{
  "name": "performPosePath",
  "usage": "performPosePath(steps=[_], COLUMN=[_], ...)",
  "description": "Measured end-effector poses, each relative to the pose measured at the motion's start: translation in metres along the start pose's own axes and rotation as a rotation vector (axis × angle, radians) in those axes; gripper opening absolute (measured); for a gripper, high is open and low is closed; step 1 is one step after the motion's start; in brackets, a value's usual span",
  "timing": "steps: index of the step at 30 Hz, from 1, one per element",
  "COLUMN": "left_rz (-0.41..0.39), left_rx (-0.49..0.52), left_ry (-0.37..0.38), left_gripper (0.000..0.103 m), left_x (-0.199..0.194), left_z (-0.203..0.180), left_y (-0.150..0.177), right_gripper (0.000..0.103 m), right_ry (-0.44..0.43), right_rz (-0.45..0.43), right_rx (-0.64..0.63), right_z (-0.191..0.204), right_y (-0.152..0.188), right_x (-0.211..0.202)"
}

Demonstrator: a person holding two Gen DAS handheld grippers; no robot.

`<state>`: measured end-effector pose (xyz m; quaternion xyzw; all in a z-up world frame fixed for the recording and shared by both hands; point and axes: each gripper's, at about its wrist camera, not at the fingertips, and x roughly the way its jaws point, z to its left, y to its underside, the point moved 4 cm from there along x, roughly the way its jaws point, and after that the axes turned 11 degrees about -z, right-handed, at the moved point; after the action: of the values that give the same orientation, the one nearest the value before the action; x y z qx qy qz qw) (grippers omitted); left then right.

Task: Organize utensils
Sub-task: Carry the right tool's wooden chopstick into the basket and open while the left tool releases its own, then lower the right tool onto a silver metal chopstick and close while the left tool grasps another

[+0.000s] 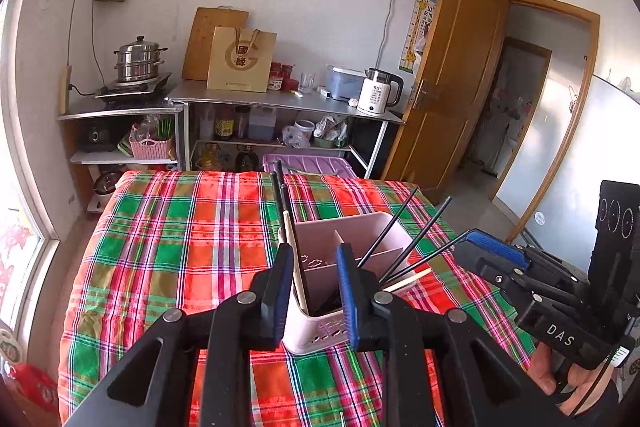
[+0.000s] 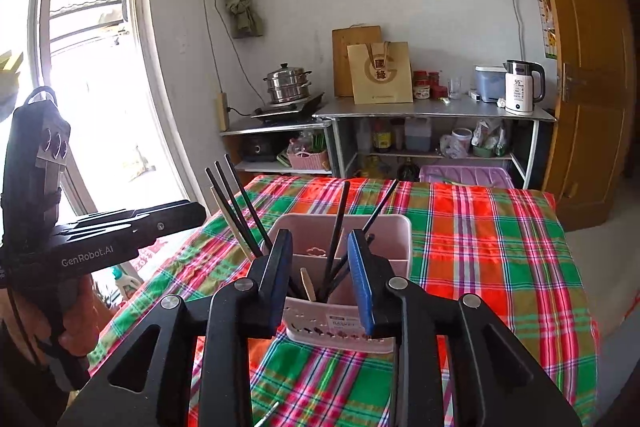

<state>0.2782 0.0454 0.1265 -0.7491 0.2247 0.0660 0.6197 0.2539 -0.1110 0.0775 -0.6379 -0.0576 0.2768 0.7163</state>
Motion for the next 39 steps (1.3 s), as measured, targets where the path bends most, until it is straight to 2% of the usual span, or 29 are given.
performPosePath(steps=[5,10,21,29,39], left_rz=[-0.017,-0.008,0.028,0.049,0.101], left_rx=[0.009,0.065,0.096,0.099,0.106], left_ry=[0.001,-0.024,-0.018,-0.02,-0.031], left_gripper=[0.022,0.022,0.022,0.022,0.022], left_x=[-0.022,-0.038,-0.07,-0.085,-0.085], left_z=[-0.002,-0.012,-0.041,-0.049,-0.046], left_y=[0.017,0.051,0.128,0.166,0.196], right_gripper=[0.03,0.03,0.03,0.03,0.03], right_ry=[-0.004,-0.006,-0.031,0.0,0.039], right_rz=[-0.01,-0.004,0.078,0.107,0.162], right_rx=[0.017,0.042,0.06,0.063,0.076], right_z=[-0.006,-0.015,-0.019,-0.026,-0.036], right_y=[0.008,0.025,0.084,0.12,0.152], right_x=[-0.016,-0.033,-0.071,-0.1,-0.11])
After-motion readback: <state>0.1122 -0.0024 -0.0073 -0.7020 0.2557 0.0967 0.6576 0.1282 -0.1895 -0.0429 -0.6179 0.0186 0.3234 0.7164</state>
